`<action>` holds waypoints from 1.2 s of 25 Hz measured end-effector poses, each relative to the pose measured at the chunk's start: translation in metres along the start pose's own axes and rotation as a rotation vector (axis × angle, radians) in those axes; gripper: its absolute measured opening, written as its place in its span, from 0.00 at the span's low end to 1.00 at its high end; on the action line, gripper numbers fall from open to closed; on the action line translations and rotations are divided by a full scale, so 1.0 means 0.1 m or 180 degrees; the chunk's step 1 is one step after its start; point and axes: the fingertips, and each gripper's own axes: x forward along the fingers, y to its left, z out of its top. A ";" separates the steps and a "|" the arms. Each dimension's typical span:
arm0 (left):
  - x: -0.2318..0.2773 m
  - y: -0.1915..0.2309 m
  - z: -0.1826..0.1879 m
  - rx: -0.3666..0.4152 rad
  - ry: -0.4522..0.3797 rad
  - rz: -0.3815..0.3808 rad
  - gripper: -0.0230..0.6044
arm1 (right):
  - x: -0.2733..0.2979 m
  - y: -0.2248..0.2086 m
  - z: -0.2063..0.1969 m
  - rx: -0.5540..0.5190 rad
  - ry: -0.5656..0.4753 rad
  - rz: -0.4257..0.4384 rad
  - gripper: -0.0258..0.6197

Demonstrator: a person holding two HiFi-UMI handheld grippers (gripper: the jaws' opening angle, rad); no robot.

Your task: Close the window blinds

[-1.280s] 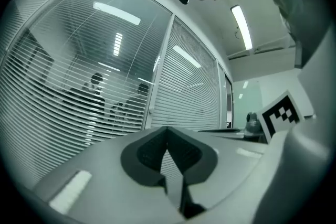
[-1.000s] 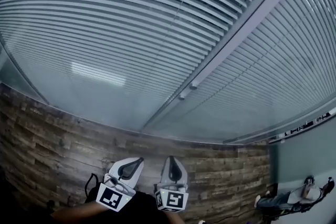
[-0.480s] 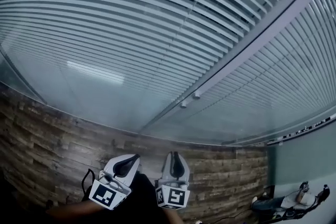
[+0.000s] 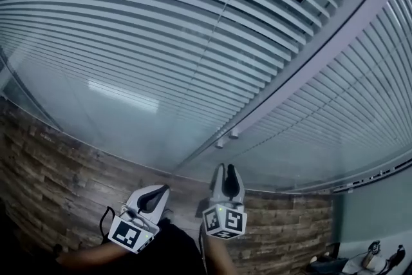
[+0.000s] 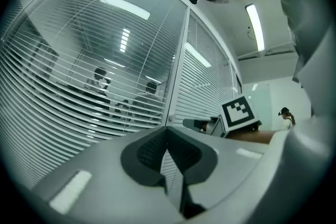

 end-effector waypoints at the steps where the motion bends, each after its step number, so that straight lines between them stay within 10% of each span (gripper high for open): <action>1: 0.04 0.01 -0.01 0.0017 -0.0013 0.0008 0.04 | 0.09 -0.05 0.02 0.0083 0.0003 0.0001 0.22; 21: 0.22 0.38 -0.10 -0.0068 -0.0004 0.0261 0.04 | 0.77 -0.22 0.16 0.0172 -0.0012 -0.0102 0.24; 30: 0.23 0.43 -0.17 -0.0073 0.0033 0.0294 0.04 | 0.86 -0.21 0.09 -0.1367 0.0202 -0.0169 0.23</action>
